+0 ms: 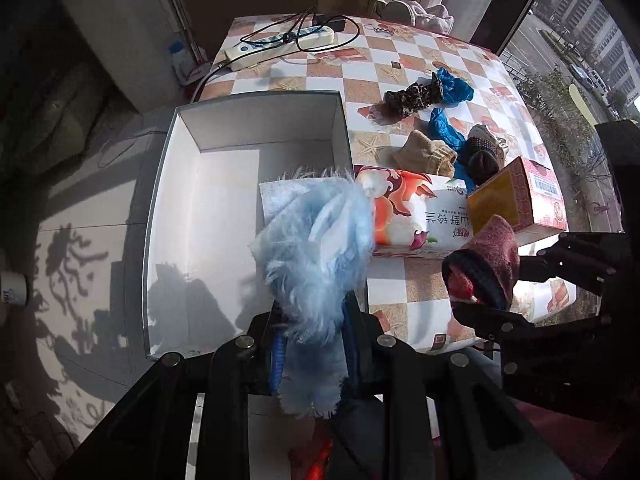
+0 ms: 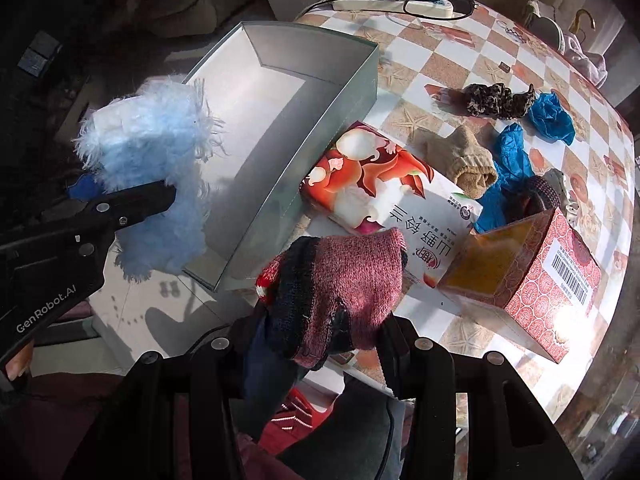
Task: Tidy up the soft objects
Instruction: 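Move both grippers with their items over the open white box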
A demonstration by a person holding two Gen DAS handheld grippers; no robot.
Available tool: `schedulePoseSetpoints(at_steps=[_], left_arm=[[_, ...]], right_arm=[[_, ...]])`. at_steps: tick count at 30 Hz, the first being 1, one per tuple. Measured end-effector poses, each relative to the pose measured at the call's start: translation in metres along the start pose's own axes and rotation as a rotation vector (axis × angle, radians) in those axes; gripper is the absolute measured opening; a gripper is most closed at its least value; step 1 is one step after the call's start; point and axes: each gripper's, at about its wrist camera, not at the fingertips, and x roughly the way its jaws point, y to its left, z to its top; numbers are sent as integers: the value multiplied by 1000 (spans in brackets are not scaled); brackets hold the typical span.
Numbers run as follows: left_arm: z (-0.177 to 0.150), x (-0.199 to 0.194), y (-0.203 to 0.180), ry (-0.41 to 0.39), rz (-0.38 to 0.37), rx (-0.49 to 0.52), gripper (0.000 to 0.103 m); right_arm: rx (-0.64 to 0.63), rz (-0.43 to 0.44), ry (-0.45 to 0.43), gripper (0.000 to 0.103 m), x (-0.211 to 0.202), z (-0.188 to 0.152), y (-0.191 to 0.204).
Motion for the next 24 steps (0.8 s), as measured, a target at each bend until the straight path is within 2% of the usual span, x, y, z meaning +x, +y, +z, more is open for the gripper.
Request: schedulePoseSetpoints(at_steps=[15,24], left_arm=[[-13,7,60,5,16,-110,27],[-15,13,72,17,-3,-126,27]], right_arm=[[-127,-16,26,49,13,38,54],[-157,-30,42,49,17,48,70]])
